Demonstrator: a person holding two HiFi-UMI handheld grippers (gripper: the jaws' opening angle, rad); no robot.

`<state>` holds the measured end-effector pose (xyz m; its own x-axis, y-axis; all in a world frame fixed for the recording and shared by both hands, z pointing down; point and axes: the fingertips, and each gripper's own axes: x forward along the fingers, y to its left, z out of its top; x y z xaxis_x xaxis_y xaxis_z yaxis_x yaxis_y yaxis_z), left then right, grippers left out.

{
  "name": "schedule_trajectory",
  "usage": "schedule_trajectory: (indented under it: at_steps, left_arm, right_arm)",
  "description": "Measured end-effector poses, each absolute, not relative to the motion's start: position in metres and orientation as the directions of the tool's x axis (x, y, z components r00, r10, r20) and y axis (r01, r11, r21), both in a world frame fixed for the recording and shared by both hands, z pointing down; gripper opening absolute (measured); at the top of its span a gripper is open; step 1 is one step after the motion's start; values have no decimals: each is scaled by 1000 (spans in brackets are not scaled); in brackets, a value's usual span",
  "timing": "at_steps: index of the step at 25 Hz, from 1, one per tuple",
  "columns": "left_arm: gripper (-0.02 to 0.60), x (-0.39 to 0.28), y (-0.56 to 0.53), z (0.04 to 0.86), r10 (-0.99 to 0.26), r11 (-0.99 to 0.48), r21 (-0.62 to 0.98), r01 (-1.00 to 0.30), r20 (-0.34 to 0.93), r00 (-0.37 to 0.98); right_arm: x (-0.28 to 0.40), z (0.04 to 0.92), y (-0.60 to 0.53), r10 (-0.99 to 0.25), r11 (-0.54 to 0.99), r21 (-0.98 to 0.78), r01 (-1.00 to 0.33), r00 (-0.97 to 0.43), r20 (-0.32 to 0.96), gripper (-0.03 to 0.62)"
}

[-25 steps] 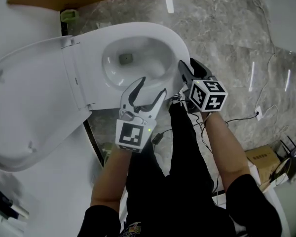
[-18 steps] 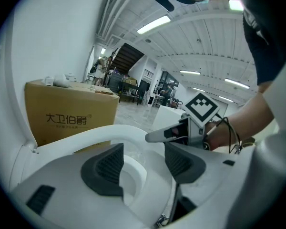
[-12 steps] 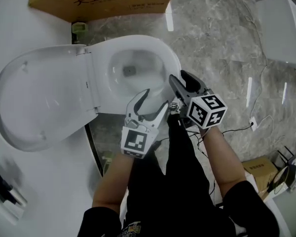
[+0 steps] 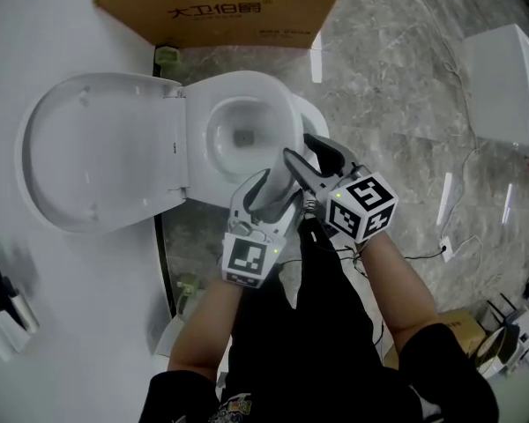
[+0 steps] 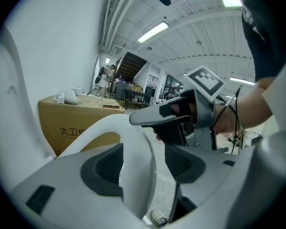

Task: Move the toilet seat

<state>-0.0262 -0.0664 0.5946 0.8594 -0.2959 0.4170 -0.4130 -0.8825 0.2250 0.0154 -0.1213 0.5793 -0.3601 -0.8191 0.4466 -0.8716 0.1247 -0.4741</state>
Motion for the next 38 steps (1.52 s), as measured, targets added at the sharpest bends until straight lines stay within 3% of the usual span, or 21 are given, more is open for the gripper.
schedule_trajectory:
  at_steps: [9,13,19,25,38]
  left_arm:
    - [252,-64,-96,560,-516,-781,105,-615,447,731]
    - [199,-91,-120,545,-653,-665,35,-746,458,603]
    - [199,-122,-133,523,-773,-507,4,-862,441,457]
    - [192,-159,-146,503,-823,-398,13,-917,437,363]
    - [165,-246,-193,473,-857,-346,14,-938,403,322]
  right_arm:
    - [-37,530,-145,-740,382,-408,-829,-540,403,196]
    - [-59,516,-159,-680,516,-326,-792,-611,406,211]
    - [-85,499,-167,-596,651,-244,-718,-683,422,218]
    - [-117,483,-185,-569,700,-212,-683,-711,413,218]
    - [-207,456,-235,-526,760,-164,-629,-743,414,213]
